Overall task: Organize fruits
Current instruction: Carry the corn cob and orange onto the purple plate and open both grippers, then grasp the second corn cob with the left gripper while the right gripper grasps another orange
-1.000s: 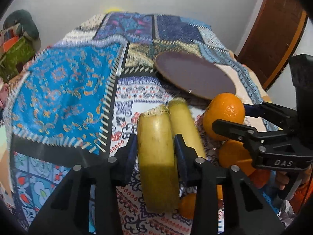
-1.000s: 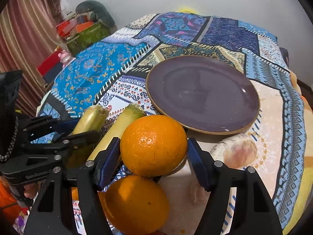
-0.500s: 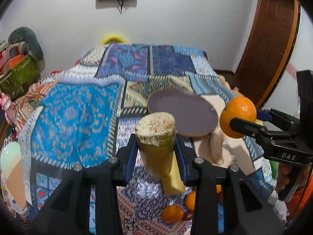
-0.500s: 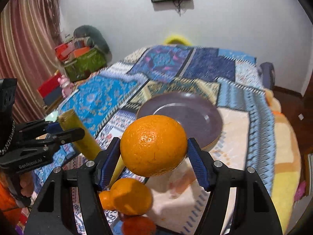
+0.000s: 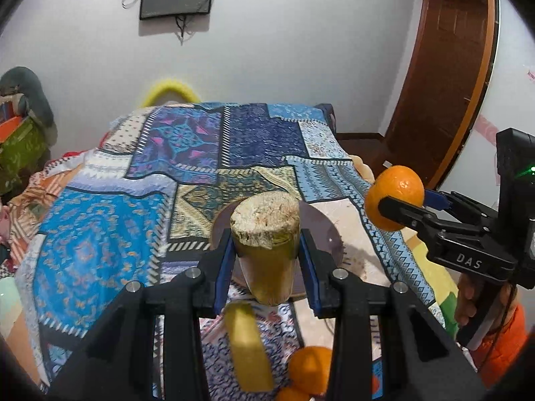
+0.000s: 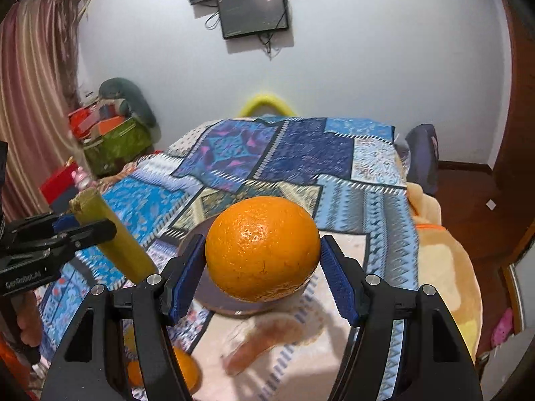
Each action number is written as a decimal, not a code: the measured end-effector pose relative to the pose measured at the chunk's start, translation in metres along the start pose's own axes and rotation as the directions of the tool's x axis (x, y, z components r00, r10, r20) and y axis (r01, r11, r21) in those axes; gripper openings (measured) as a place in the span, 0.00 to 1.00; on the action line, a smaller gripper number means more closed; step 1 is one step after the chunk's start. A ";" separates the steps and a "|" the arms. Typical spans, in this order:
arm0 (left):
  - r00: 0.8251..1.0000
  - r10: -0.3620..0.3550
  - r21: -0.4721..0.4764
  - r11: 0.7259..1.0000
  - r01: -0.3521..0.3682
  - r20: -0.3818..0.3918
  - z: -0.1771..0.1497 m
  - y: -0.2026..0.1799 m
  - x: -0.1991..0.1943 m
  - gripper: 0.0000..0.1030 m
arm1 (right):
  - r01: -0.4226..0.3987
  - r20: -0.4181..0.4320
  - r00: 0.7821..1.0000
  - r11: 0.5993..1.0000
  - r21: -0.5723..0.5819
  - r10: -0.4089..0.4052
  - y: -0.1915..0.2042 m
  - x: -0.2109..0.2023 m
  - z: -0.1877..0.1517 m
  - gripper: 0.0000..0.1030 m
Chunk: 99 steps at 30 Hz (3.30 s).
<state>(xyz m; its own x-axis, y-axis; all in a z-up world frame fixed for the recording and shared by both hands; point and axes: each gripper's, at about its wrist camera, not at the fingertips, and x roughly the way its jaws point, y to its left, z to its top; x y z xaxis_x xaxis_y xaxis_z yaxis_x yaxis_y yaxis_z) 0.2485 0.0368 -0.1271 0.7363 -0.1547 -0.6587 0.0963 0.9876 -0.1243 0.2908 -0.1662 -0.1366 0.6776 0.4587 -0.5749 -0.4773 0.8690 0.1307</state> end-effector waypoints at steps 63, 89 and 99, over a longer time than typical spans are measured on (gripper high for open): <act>0.984 0.128 -0.094 0.986 -0.140 -0.123 -0.012 0.044 0.034 0.53 | 0.028 -0.134 0.990 0.997 -0.074 -0.038 0.019 0.024 -0.009 0.75; 0.978 0.150 -0.002 0.988 -0.151 -0.143 -0.110 0.039 -0.063 0.63 | -0.093 -0.320 0.945 0.994 -0.054 0.071 0.094 0.007 -0.096 0.81; 0.972 0.138 -0.017 0.989 -0.144 -0.193 -0.122 0.043 -0.042 0.63 | -0.142 -0.400 0.905 0.989 0.037 0.145 0.086 0.033 -0.112 0.58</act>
<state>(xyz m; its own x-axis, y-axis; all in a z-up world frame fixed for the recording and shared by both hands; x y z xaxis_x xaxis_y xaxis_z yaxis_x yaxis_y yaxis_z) 0.1397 0.0828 -0.1956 0.5994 -0.0197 -0.8002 -0.0217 0.9989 -0.0408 0.2094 -0.0970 -0.2345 0.3205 0.4665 -0.8244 -0.5477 0.8013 0.2405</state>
